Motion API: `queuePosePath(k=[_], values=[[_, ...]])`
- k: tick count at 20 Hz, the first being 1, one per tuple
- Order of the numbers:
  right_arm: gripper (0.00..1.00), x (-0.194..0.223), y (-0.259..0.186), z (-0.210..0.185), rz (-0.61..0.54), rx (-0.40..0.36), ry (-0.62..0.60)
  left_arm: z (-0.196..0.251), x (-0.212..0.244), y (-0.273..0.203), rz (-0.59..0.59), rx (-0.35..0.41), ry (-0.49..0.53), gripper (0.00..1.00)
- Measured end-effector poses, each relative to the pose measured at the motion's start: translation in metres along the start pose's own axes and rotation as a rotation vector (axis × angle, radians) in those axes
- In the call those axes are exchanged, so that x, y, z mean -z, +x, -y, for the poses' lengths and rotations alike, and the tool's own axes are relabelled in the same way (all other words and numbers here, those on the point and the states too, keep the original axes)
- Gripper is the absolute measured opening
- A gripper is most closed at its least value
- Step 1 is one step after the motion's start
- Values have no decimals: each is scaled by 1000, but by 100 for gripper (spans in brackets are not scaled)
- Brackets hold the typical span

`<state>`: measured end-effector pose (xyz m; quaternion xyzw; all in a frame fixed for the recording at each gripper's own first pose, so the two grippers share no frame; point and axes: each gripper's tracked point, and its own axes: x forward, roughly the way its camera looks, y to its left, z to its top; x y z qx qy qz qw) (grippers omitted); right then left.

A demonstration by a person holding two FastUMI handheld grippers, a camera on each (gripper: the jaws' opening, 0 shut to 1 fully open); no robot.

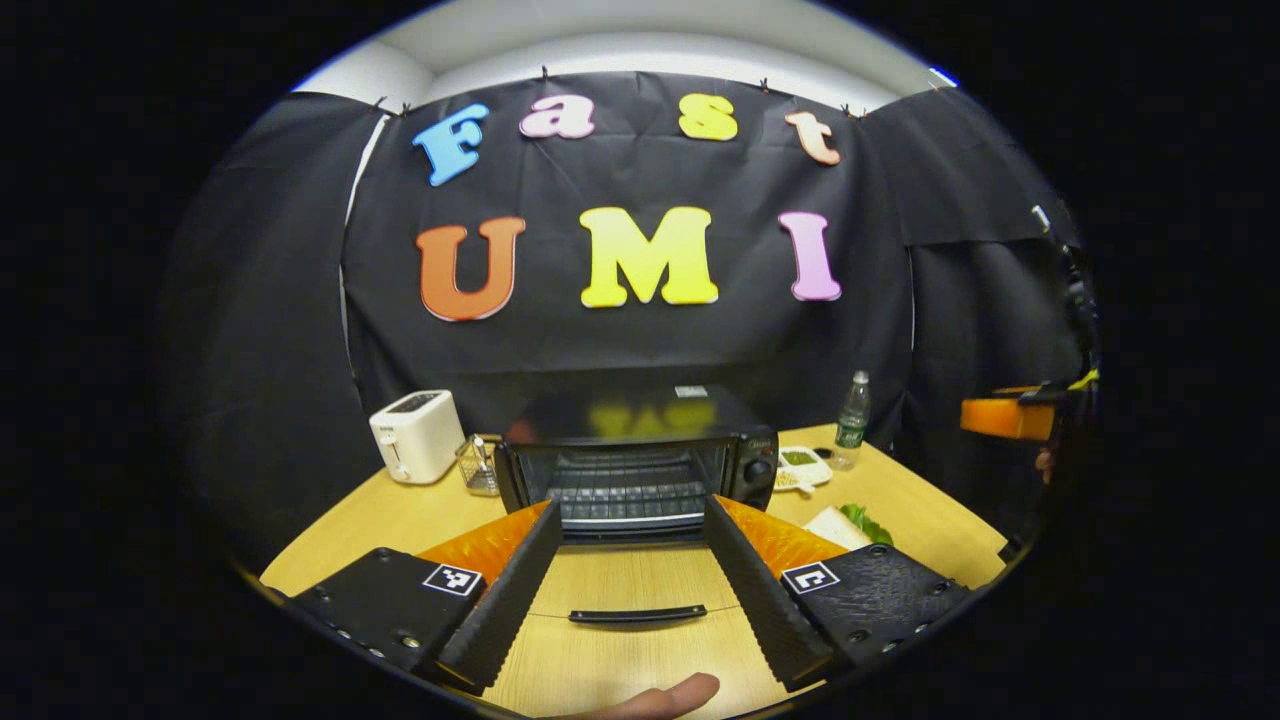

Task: Open the electric oven with the left hand, put the food in, and close the electric oven.

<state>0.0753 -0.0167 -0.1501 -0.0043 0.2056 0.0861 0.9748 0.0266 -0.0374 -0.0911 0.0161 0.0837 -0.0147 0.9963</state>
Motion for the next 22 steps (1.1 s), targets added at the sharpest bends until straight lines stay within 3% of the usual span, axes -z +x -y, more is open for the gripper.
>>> queuePosePath(k=[1,2,6,9,10,13,14,15,16,17,18,20,21,22], values=[[94,9,10,-2,-51,-32,-5,-6,-17,-11,45,-18,-2,93],[100,19,20,-6,-103,-67,-6,-12,-31,-19,88,-32,-5,94],[99,69,56,-29,-397,-227,80,-25,-64,-47,185,-48,-32,94],[98,100,62,-43,-579,-309,166,-44,-78,-61,230,-119,-47,95],[86,106,67,-48,-621,-328,179,-50,-83,-66,250,-141,-44,95],[85,116,74,-49,-696,-360,203,-51,-86,-76,257,-152,-61,93],[84,121,80,-51,-713,-355,202,-52,-84,-75,253,-154,-64,83],[96,126,86,-50,-740,-342,197,-54,-81,-73,245,-161,-63,83],[82,129,91,-50,-757,-333,210,-56,-78,-71,237,-173,-58,88],[82,129,95,-51,-767,-343,224,-55,-76,-70,229,-179,-50,93],[90,130,95,-50,-781,-353,253,-54,-73,-68,218,-179,-45,93],[84,130,96,-55,-806,-390,322,-47,-69,-66,201,-171,-39,93],[68,131,96,-59,-815,-401,361,-46,-67,-65,192,-166,-37,93],[71,131,95,-62,-824,-402,401,-44,-63,-64,181,-160,-40,93]])
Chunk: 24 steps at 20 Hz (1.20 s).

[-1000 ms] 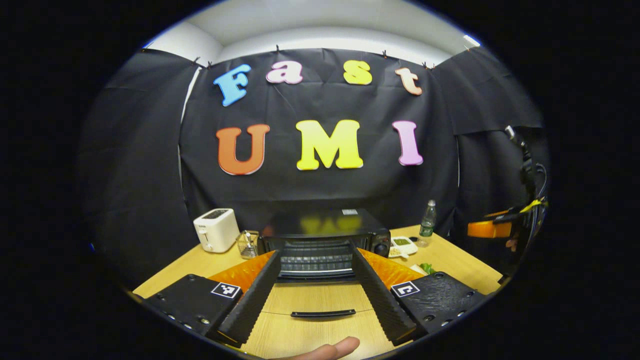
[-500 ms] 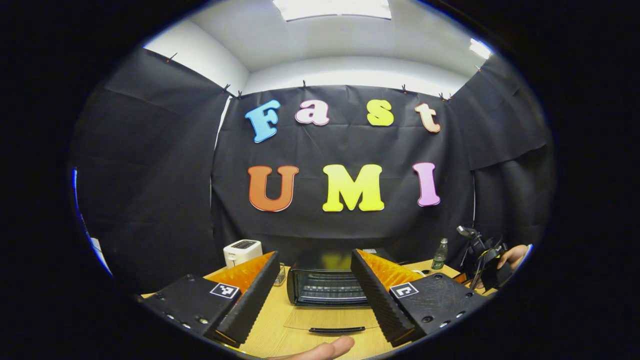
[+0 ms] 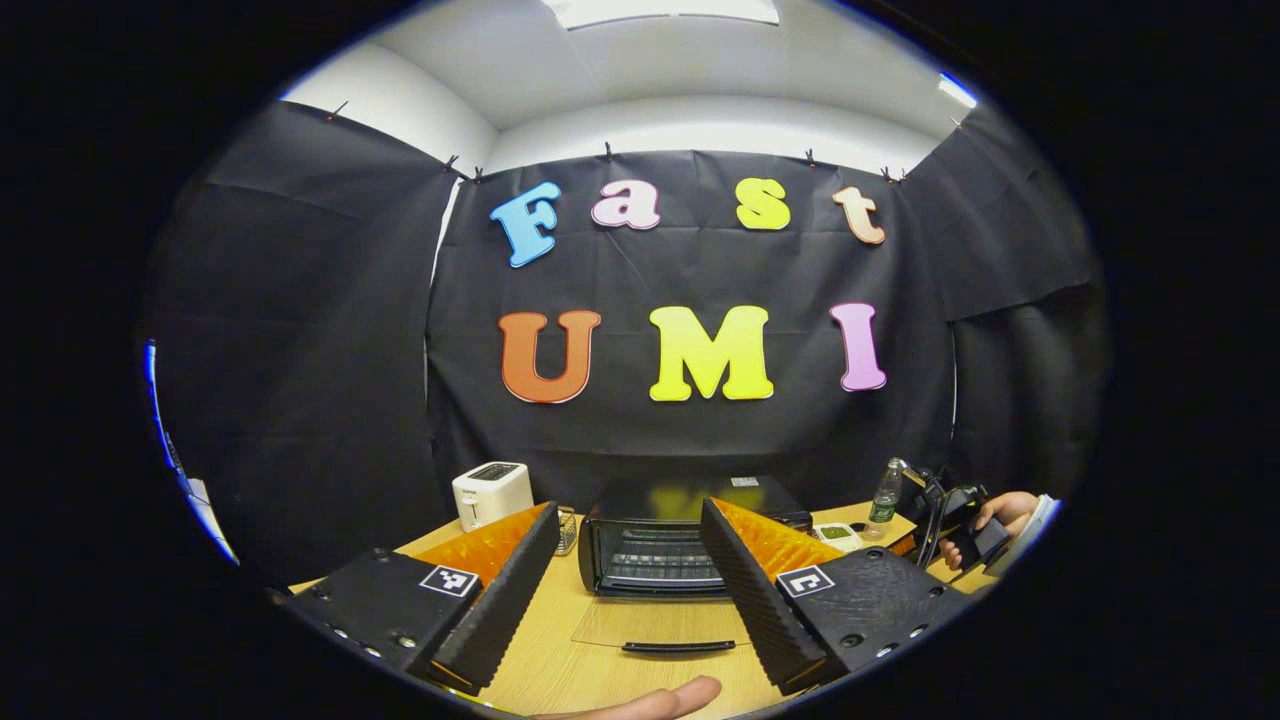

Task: Open the electric oven with the left hand, put the food in, and close the electric oven.

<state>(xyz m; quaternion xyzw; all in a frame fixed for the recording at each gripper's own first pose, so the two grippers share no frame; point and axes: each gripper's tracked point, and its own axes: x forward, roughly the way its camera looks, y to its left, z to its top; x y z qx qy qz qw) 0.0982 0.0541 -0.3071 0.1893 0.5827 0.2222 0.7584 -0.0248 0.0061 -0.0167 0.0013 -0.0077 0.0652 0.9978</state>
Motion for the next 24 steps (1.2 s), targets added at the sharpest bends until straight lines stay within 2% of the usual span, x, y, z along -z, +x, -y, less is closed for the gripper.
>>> queuePosePath(k=[1,3,4,5,6,7,8,13,14,16,17,18,24], values=[[65,-1,0,-1,7,-9,22,3,1,-2,-6,11,-5,93],[59,2,-3,-3,2,-27,15,6,2,-3,-10,29,-14,93],[47,4,-3,-5,2,-38,11,5,3,-5,-10,29,-17,93],[55,6,-4,-7,-3,-47,8,5,3,-5,-8,28,-21,93],[43,8,-5,-7,-6,-53,6,3,2,-6,-6,28,-24,93],[41,9,-6,-9,-5,-63,1,2,2,-7,-4,26,-29,93],[46,11,-6,-9,-7,-73,-2,1,1,-10,0,27,-34,93],[36,17,-15,-11,33,-92,24,-5,0,-22,9,29,-55,92],[27,17,-20,-12,56,-90,25,-7,-2,-25,12,30,-59,93],[27,17,-35,-15,109,-82,15,-12,-5,-34,24,34,-72,93],[35,18,-42,-18,137,-81,15,-15,-6,-37,33,38,-76,93],[35,20,-49,-22,167,-86,22,-17,-9,-40,43,38,-78,93],[35,34,-72,-64,348,-205,127,-28,-8,-48,49,60,-93,92]])
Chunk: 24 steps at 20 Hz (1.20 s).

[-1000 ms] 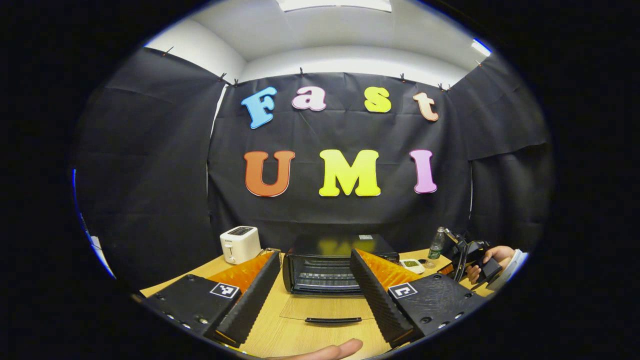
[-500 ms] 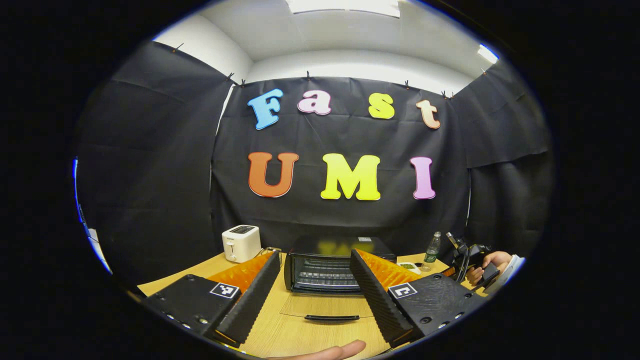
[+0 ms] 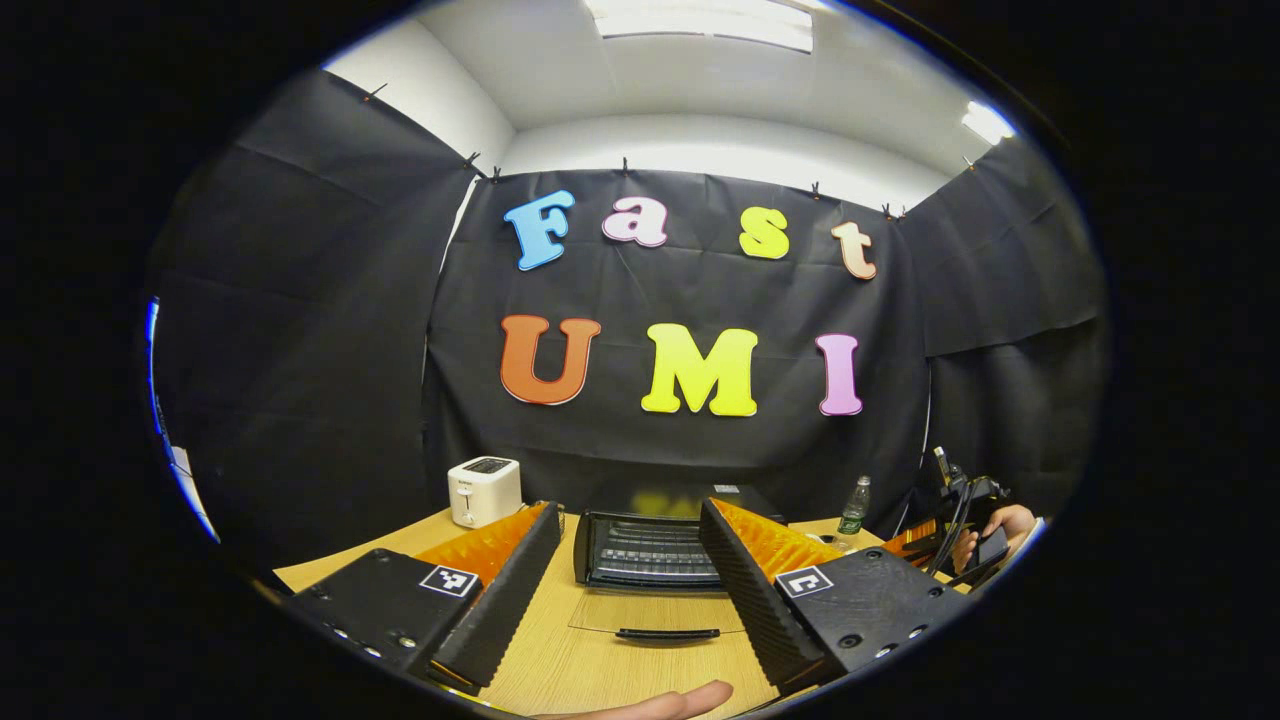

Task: Open the electric oven with the left hand, put the food in, and close the electric oven.

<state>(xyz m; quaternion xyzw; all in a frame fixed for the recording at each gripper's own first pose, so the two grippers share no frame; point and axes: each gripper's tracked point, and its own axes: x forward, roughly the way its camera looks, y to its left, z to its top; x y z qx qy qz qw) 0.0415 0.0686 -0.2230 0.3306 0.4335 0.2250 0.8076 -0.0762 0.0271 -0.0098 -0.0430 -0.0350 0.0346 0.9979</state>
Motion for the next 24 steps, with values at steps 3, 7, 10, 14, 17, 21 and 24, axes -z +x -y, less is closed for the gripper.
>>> queuePosePath(k=[3,7,10,14,17,21,24], values=[[35,13,11,-21,85,-54,67,-10,4,-2,4,6,-5,93],[35,25,34,-44,237,-91,122,-24,6,-5,2,9,-23,92],[35,43,65,-62,292,-114,176,-38,8,-9,0,-7,-18,92],[35,63,120,-89,291,-169,302,-49,10,-13,4,-11,-11,92],[35,61,162,-98,340,-176,370,-58,15,-15,-5,-14,-14,92],[35,33,206,-107,477,-179,429,-63,18,-14,-11,-8,-23,92],[35,11,244,-114,525,-171,451,-64,15,-13,1,5,-34,92]])
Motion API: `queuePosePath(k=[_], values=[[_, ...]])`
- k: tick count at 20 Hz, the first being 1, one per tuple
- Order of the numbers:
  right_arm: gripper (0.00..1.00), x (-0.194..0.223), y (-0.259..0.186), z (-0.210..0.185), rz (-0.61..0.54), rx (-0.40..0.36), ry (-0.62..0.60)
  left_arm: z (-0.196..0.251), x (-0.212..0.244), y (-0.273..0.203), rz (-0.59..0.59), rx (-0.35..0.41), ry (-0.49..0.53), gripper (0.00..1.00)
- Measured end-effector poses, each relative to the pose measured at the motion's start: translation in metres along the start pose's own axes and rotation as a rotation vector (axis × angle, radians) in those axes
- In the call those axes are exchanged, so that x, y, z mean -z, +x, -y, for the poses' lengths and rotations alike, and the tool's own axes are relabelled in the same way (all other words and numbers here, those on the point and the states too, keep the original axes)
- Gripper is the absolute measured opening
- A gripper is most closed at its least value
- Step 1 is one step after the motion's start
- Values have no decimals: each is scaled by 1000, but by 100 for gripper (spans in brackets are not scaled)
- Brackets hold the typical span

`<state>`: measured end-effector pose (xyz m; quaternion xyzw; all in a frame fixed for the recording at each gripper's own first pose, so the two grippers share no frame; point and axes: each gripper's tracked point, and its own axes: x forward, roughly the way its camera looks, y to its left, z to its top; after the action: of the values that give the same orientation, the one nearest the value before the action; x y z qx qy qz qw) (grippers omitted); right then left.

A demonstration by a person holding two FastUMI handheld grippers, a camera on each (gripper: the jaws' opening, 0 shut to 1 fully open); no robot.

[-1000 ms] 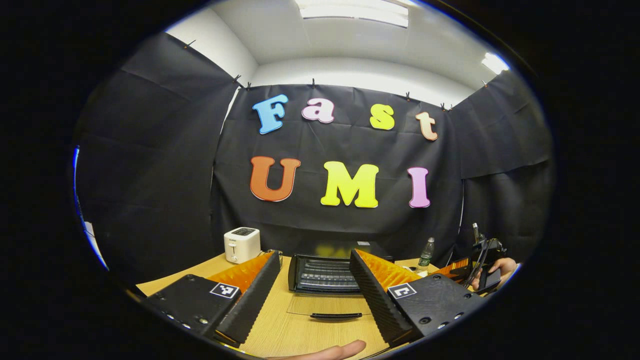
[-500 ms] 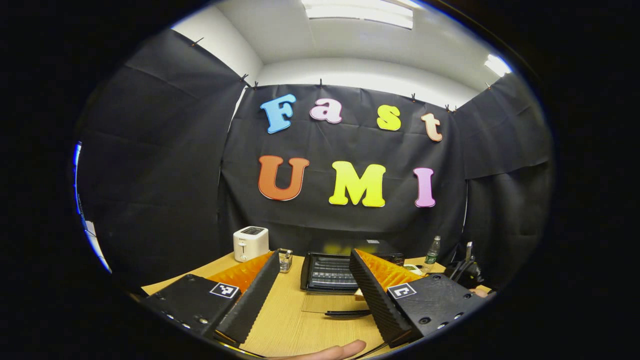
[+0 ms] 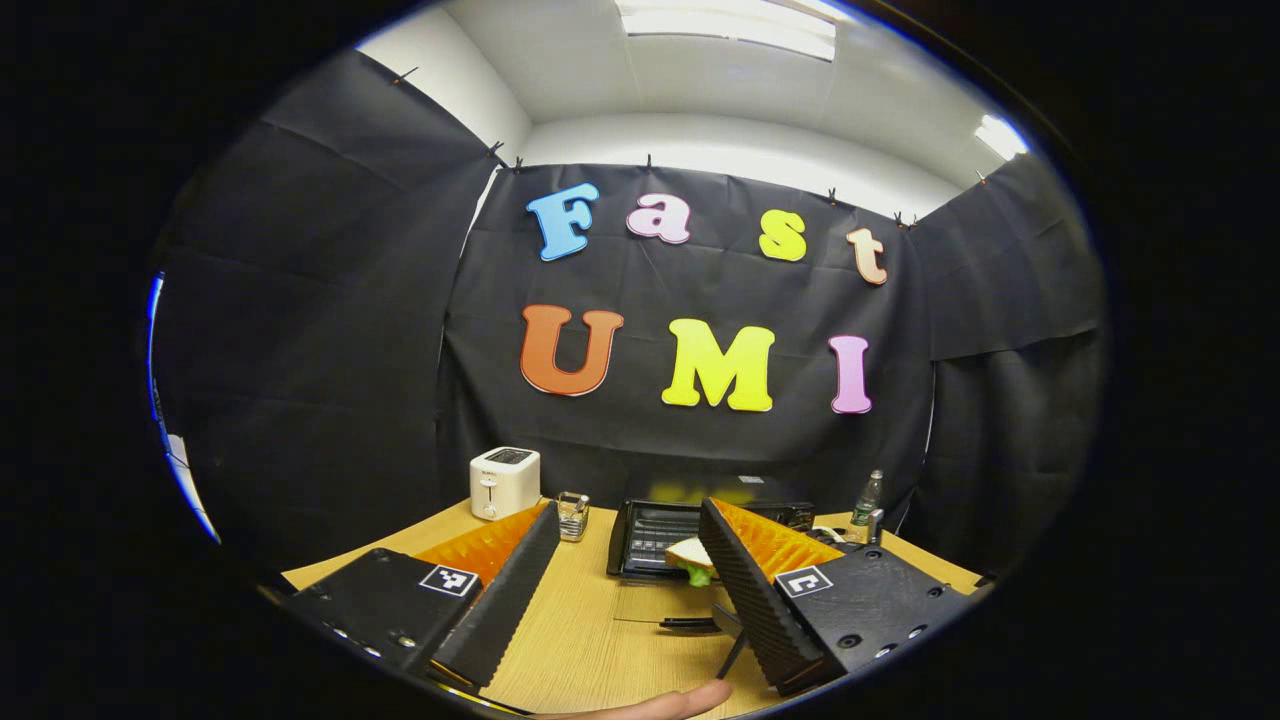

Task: Open the electric oven with the left hand, put the food in, and close the electric oven.

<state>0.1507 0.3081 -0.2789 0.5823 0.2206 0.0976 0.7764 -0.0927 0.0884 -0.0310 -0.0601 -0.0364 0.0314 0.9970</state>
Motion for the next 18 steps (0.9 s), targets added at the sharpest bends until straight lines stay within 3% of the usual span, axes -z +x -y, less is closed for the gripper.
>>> queuePosePath(k=[2,6,10,18], values=[[35,4,29,-6,1,-13,61,2,2,-1,-6,23,-2,92],[35,-14,67,-8,123,-17,10,1,5,0,-16,56,-7,92],[35,-31,84,6,239,46,-30,-6,12,4,-29,46,-18,92],[47,-21,102,11,280,89,-103,-13,35,10,-88,30,-36,92]])
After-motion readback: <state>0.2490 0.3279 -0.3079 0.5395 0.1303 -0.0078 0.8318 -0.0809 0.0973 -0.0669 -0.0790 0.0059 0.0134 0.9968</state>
